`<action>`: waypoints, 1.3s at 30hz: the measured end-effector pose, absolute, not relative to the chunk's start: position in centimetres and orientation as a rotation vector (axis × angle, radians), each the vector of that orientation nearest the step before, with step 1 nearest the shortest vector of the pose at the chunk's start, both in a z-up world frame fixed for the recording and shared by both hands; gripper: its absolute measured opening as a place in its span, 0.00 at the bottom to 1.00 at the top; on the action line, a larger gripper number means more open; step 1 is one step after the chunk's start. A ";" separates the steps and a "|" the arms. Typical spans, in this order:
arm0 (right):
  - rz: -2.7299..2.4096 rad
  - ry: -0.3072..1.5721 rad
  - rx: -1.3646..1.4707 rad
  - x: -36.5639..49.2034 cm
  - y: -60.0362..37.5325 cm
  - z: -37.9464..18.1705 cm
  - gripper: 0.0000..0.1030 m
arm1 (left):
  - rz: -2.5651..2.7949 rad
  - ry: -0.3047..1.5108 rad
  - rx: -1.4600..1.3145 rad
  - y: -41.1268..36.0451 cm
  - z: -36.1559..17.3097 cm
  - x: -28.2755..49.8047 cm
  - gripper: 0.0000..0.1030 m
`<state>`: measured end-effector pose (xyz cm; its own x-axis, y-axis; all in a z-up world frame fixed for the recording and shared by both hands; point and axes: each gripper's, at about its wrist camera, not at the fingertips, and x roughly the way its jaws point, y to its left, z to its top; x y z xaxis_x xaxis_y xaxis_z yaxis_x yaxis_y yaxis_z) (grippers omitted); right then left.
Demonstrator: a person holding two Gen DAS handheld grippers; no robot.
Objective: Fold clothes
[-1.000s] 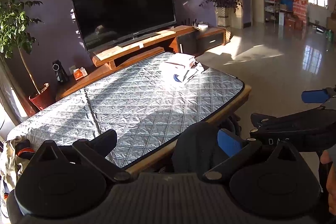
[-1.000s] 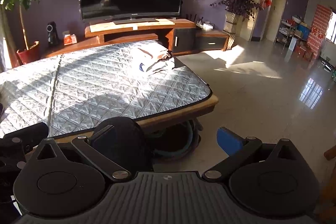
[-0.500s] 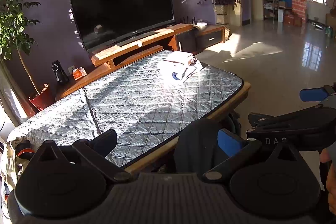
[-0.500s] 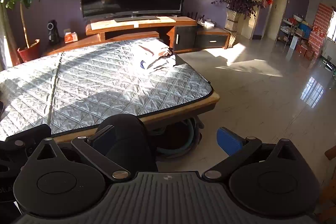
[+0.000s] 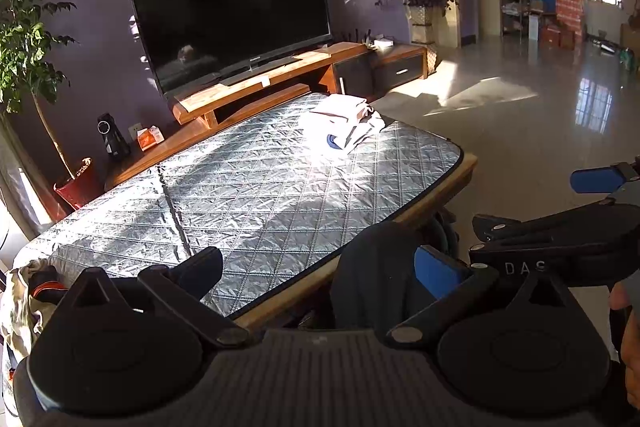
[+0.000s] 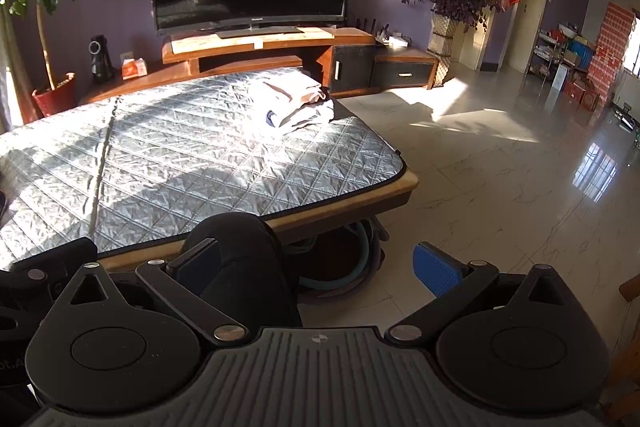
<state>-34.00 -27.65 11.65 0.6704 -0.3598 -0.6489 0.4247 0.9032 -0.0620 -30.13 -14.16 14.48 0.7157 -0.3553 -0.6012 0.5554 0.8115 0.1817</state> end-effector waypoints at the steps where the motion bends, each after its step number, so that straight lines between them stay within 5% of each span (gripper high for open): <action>1: -0.443 0.710 0.097 -34.0 -27.7 11.6 1.00 | -0.517 0.582 0.366 -14.2 14.5 -30.1 0.99; 39: -0.449 0.700 0.091 -34.2 -27.9 11.6 1.00 | -0.524 0.599 0.351 -14.2 14.2 -29.8 0.99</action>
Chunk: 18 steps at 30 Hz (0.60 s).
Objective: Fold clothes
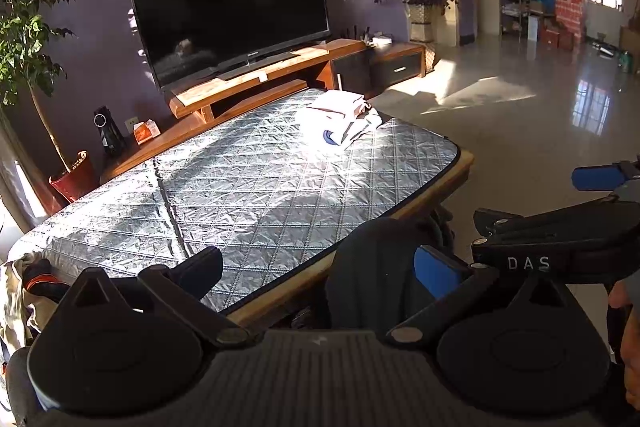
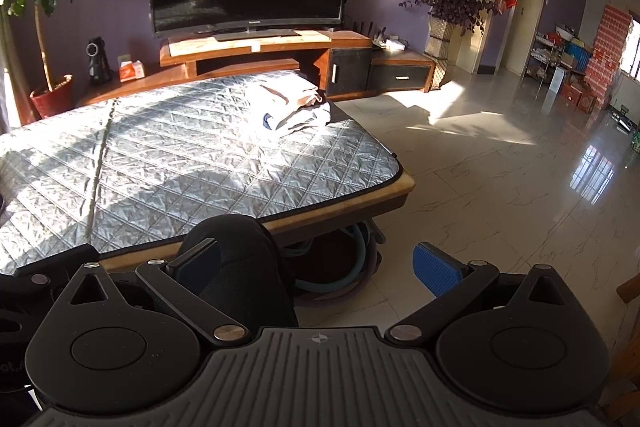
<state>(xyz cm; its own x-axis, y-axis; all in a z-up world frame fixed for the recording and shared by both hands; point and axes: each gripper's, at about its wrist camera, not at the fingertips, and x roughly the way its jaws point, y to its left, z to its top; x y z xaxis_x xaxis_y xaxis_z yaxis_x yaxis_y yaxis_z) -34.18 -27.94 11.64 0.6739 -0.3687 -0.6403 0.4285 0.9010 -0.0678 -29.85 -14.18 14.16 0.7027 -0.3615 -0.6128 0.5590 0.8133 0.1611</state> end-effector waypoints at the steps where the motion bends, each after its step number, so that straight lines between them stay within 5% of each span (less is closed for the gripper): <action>1: -0.449 0.701 0.091 -34.2 -27.9 11.6 1.00 | -0.523 0.600 0.352 -14.2 14.2 -29.8 0.99; 18: -0.435 0.699 0.075 -34.1 -27.4 11.6 1.00 | -0.506 0.616 0.327 -13.6 14.0 -29.1 0.99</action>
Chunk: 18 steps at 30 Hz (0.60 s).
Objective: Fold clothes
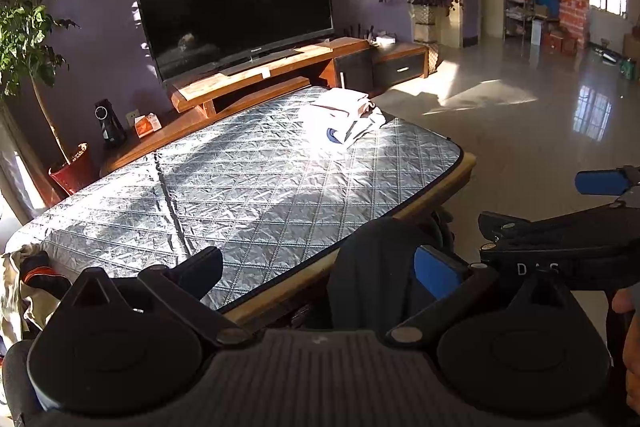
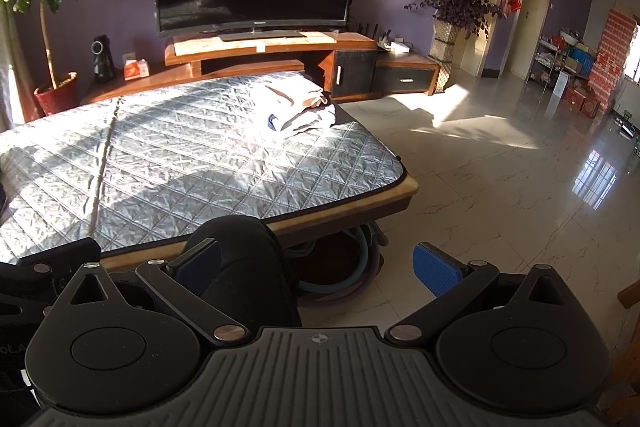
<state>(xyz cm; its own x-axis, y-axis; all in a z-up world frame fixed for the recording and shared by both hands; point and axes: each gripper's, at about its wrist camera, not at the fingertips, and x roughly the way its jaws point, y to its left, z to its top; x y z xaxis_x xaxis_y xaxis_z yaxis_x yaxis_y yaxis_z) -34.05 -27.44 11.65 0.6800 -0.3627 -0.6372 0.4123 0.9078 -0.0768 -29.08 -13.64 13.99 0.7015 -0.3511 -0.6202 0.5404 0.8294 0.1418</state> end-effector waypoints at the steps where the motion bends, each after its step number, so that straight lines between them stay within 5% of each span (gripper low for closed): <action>1: -0.435 0.699 0.074 -34.0 -27.4 11.6 1.00 | -0.499 0.620 0.324 -13.5 14.0 -29.0 0.99; 18: -0.427 0.698 0.043 -33.9 -26.7 11.8 1.00 | -0.508 0.566 0.215 -11.3 14.1 -27.8 0.99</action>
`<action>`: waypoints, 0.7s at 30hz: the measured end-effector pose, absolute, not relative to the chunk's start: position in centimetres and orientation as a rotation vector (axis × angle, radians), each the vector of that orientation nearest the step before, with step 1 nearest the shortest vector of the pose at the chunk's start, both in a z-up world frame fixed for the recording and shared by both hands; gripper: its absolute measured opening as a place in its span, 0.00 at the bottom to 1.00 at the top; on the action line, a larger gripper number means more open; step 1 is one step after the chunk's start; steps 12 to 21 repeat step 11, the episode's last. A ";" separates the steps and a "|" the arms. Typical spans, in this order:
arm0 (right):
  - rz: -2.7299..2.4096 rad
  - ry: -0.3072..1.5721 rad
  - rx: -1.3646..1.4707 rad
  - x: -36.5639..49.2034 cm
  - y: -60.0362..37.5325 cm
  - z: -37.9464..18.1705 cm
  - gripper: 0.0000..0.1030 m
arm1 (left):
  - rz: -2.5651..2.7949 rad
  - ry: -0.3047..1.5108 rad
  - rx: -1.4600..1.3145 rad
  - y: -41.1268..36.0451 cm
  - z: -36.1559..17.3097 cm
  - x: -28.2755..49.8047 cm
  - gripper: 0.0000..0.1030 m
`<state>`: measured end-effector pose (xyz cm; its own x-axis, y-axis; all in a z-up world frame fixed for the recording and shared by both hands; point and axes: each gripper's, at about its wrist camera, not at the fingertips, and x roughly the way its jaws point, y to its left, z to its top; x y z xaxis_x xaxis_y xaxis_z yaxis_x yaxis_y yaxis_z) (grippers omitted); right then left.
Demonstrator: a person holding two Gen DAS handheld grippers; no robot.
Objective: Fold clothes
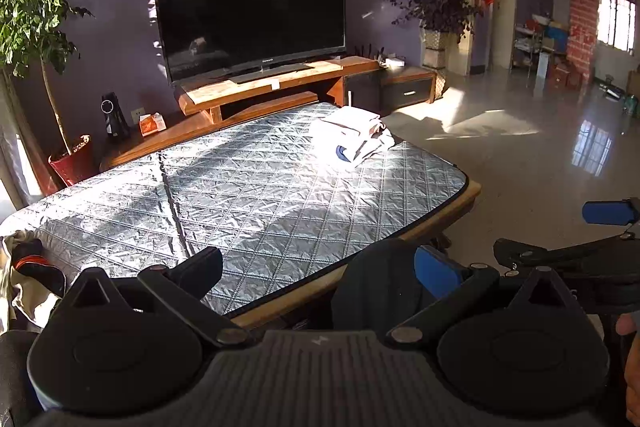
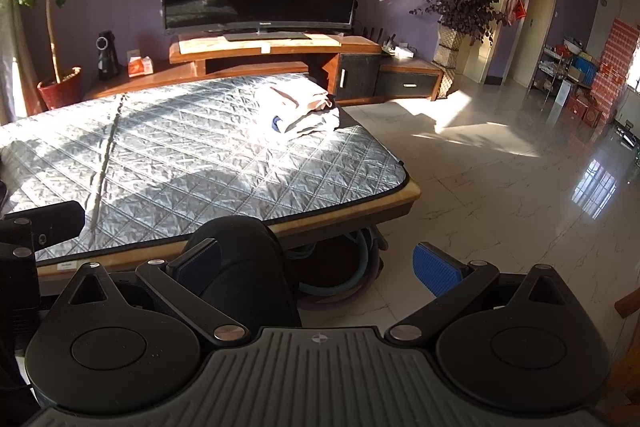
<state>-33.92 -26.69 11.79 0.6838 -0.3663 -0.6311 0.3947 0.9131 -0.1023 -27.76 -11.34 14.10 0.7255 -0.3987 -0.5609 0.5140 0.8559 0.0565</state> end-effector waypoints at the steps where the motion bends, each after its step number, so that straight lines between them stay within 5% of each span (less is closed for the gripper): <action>1: -0.425 0.699 0.040 -33.8 -26.6 11.8 1.00 | -0.509 0.553 0.206 -11.1 14.1 -27.8 0.99; 21: -0.381 0.691 -0.039 -32.0 -24.6 12.1 1.00 | -0.417 0.619 0.110 -8.1 13.4 -25.6 0.99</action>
